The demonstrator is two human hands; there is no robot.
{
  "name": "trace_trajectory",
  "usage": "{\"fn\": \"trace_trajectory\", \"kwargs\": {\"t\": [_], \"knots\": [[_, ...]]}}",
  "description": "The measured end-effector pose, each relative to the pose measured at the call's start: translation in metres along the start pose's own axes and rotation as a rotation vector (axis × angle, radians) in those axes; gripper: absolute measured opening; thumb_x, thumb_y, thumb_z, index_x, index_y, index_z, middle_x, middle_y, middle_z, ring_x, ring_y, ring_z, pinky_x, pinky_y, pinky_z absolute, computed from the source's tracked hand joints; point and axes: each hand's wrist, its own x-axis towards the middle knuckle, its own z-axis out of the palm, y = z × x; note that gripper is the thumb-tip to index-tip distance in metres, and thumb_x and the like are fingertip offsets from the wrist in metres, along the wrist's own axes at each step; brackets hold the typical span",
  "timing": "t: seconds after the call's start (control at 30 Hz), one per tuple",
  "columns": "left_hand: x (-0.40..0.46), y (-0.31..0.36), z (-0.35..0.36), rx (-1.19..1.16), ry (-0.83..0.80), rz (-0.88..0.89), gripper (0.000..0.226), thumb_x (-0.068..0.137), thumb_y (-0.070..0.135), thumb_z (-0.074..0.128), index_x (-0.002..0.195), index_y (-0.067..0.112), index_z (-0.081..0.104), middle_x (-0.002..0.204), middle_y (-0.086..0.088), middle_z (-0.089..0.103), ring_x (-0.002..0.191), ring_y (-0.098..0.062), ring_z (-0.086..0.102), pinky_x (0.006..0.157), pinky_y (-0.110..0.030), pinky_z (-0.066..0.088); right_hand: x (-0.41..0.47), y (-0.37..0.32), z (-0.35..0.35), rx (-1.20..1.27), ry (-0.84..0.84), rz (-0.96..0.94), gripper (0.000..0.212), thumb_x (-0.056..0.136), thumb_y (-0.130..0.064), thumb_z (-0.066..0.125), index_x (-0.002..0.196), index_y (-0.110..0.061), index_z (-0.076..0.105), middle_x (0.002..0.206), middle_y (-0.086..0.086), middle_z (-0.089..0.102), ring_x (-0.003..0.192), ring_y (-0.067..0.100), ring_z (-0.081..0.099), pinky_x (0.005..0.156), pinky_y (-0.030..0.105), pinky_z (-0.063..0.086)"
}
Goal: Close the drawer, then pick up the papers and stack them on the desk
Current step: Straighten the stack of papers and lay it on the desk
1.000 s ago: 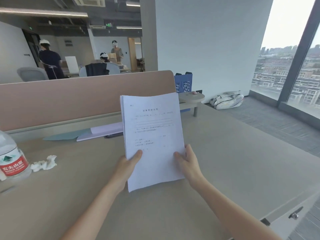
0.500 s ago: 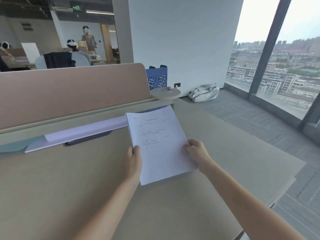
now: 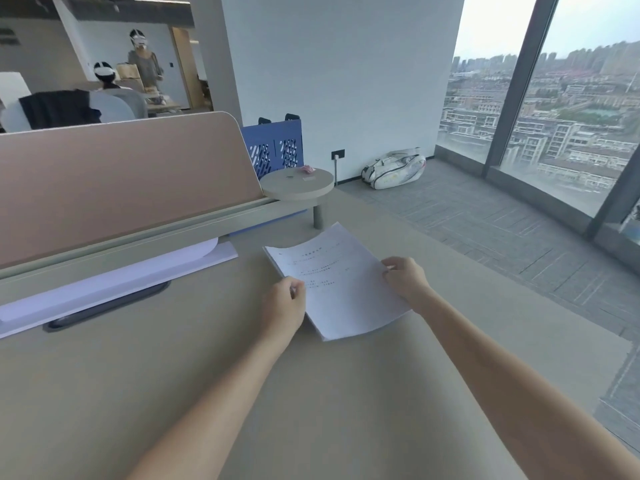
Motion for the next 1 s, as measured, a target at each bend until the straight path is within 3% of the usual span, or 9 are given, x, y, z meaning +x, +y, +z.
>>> {"fn": "trace_trajectory", "kwargs": {"t": [0.13, 0.3, 0.4, 0.63, 0.77, 0.87, 1.0], "knots": [[0.022, 0.009, 0.023, 0.158, -0.003, 0.092, 0.02, 0.095, 0.023, 0.051, 0.092, 0.013, 0.069, 0.083, -0.003, 0.071, 0.077, -0.024, 0.065, 0.065, -0.034, 0.051, 0.033, 0.005, -0.005, -0.076, 0.027, -0.039, 0.04, 0.09, -0.003, 0.047, 0.123, -0.012, 0.069, 0.124, 0.019, 0.068, 0.115, 0.034, 0.062, 0.086, 0.032, 0.049], [0.047, 0.018, 0.051, 0.353, 0.025, 0.215, 0.024, 0.097, 0.022, 0.044, 0.096, 0.011, 0.066, 0.091, -0.003, 0.072, 0.085, -0.027, 0.064, 0.062, -0.033, 0.044, 0.07, 0.013, -0.013, -0.233, 0.057, -0.081, 0.044, 0.09, -0.002, 0.046, 0.128, -0.012, 0.066, 0.129, 0.021, 0.066, 0.123, 0.036, 0.058, 0.094, 0.036, 0.049], [0.059, 0.024, 0.065, 0.412, 0.022, 0.234, 0.026, 0.098, 0.022, 0.042, 0.098, 0.009, 0.064, 0.095, -0.007, 0.072, 0.09, -0.03, 0.064, 0.067, -0.037, 0.048, 0.085, 0.018, -0.016, -0.356, 0.076, -0.099, 0.047, 0.089, -0.005, 0.043, 0.13, -0.016, 0.063, 0.132, 0.02, 0.06, 0.125, 0.035, 0.055, 0.095, 0.036, 0.046], [0.065, 0.022, 0.087, 0.562, 0.013, 0.309, 0.021, 0.097, 0.019, 0.04, 0.099, 0.009, 0.059, 0.089, -0.01, 0.07, 0.082, -0.036, 0.065, 0.063, -0.039, 0.047, 0.105, 0.027, -0.015, -0.623, 0.128, -0.203, 0.032, 0.087, -0.012, 0.046, 0.112, -0.009, 0.066, 0.109, 0.016, 0.056, 0.103, 0.037, 0.062, 0.071, 0.032, 0.04], [0.066, 0.024, 0.086, 0.728, -0.036, 0.338, 0.012, 0.094, 0.016, 0.039, 0.098, 0.011, 0.049, 0.086, -0.014, 0.07, 0.076, -0.04, 0.063, 0.057, -0.034, 0.036, 0.102, 0.029, -0.011, -0.843, 0.182, -0.296, 0.027, 0.088, -0.01, 0.046, 0.105, -0.006, 0.066, 0.11, 0.016, 0.055, 0.107, 0.036, 0.053, 0.086, 0.036, 0.04], [0.068, 0.027, 0.083, 0.754, -0.068, 0.322, 0.002, 0.093, 0.015, 0.038, 0.091, 0.015, 0.038, 0.083, -0.015, 0.069, 0.067, -0.037, 0.053, 0.057, -0.034, 0.037, 0.102, 0.027, -0.009, -0.967, 0.188, -0.342, 0.029, 0.088, -0.008, 0.045, 0.103, -0.008, 0.069, 0.11, 0.014, 0.057, 0.106, 0.033, 0.053, 0.088, 0.036, 0.039], [0.069, 0.026, 0.08, 0.716, -0.092, 0.322, 0.005, 0.093, 0.017, 0.037, 0.088, 0.015, 0.037, 0.077, -0.015, 0.065, 0.068, -0.038, 0.055, 0.059, -0.035, 0.039, 0.102, 0.02, -0.006, -1.055, 0.178, -0.344, 0.032, 0.089, -0.011, 0.044, 0.11, -0.01, 0.069, 0.114, 0.013, 0.059, 0.109, 0.032, 0.053, 0.091, 0.036, 0.038]]}}
